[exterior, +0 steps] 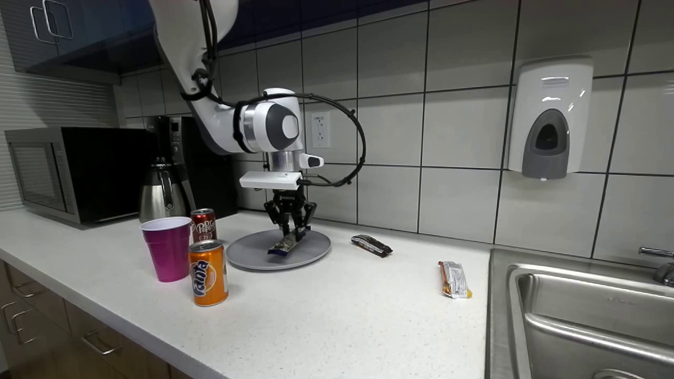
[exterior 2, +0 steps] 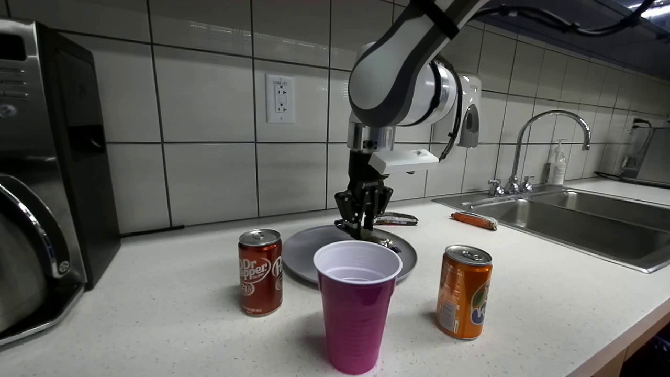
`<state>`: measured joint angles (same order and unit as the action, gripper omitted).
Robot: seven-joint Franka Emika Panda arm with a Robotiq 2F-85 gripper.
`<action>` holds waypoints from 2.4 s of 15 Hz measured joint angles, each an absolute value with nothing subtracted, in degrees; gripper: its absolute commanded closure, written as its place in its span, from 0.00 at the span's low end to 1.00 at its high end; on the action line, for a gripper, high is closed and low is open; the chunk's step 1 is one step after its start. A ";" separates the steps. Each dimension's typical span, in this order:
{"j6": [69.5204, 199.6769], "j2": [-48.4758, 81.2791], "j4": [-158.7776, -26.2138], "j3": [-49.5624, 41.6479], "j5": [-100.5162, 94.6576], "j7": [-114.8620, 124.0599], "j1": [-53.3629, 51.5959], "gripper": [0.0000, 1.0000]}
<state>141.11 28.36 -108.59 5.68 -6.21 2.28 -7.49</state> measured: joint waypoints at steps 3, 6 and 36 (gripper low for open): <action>140.10 29.25 -106.96 6.60 -6.05 0.50 -7.71 0.92; 139.13 29.76 -105.72 7.48 -5.99 -0.90 -8.05 0.92; 136.19 32.70 -100.38 10.28 -3.27 -5.82 -9.40 0.00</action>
<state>136.19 32.70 -100.38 10.28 -3.27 -5.82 -9.40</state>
